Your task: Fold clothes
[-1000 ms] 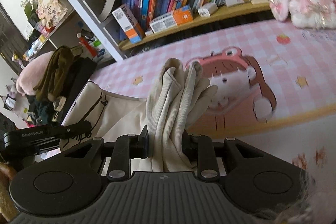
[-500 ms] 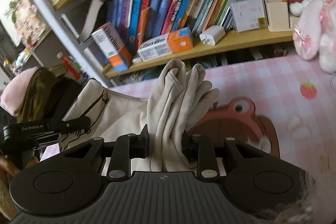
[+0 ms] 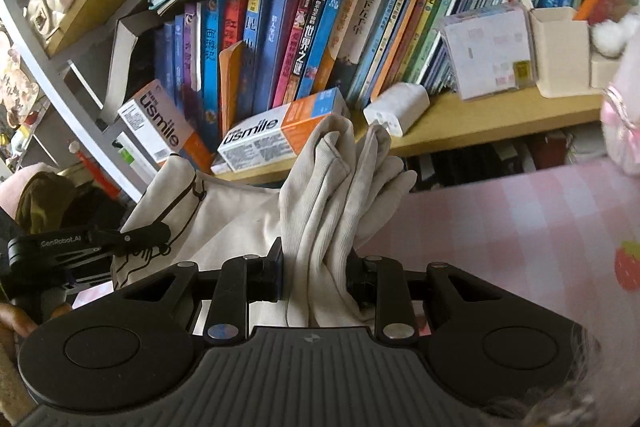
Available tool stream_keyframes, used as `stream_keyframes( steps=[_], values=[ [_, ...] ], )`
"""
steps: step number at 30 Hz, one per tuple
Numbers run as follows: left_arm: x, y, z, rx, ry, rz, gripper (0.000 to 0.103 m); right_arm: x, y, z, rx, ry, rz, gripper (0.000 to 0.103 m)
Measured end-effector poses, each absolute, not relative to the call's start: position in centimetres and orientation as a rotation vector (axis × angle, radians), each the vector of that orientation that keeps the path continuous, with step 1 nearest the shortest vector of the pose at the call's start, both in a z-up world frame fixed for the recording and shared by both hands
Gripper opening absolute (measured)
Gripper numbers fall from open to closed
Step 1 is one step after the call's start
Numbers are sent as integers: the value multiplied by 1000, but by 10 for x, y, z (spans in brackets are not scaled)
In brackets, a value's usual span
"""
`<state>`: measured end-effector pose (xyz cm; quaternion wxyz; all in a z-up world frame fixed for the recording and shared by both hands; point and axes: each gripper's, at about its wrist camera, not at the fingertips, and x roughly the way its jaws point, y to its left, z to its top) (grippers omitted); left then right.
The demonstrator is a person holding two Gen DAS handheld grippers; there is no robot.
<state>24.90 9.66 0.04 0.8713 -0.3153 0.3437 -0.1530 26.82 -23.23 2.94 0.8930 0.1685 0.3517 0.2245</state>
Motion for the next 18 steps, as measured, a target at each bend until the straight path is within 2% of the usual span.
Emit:
stream_keyframes(
  steps=[6,8,11,15,18],
  values=[
    [266,102,-24,-680,758,-284,20,283,-236,11,376,735,459,25],
    [267,108,-34,-699,778,-268,26,288,-238,-2,378,777,434,28],
    [267,115,-44,-727,790,-263,31,292,-246,-21,408,820,388,42],
    [267,115,-45,-704,796,-248,40,292,-252,-29,467,821,385,48],
    [265,115,-40,-667,794,-226,51,291,-251,-28,459,826,378,52]
  ],
)
